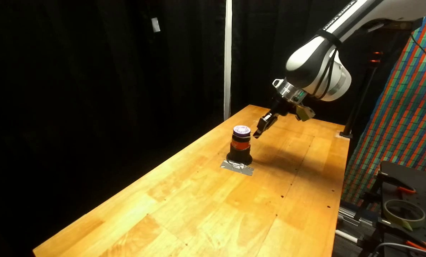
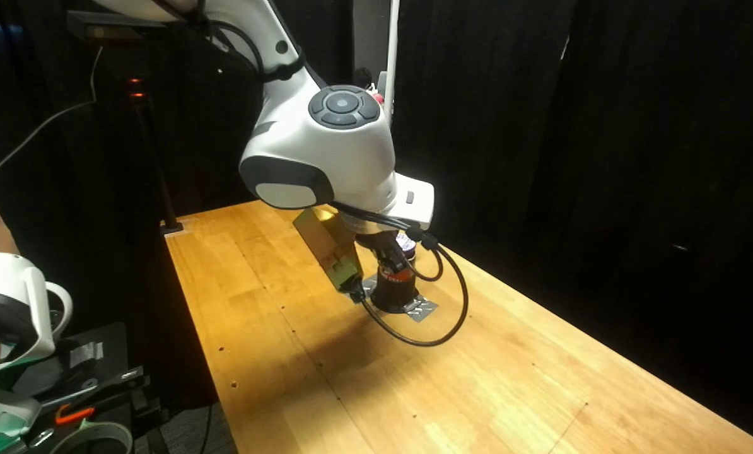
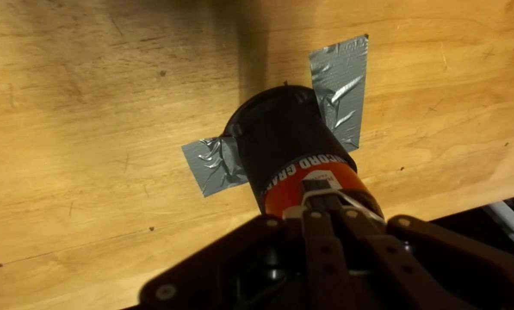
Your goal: Put the rubber band on the cup
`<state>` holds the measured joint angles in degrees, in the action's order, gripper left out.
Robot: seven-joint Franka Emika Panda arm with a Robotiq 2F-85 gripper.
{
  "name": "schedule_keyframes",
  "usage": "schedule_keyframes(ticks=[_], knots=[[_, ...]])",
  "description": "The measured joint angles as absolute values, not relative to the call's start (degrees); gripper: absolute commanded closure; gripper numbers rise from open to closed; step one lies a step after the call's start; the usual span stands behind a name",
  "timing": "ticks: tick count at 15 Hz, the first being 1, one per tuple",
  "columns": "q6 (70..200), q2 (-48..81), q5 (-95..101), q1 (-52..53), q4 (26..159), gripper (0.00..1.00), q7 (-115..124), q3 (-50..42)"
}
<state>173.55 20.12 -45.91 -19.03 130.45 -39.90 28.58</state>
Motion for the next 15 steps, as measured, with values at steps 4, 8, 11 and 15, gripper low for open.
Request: schedule_keyframes(ticks=[4, 8, 11, 15], knots=[[179.16, 20.87, -59.47, -29.4, 130.39, 1.0, -54.15, 41.46], [181.51, 21.94, -67.82, -38.84, 130.32, 1.0, -65.06, 51.47], [181.61, 23.2, -72.11, -45.03, 130.34, 0.66, -71.51, 57.05], [181.3, 24.0, -72.96, -46.97, 130.66, 0.66, -72.82, 58.08]])
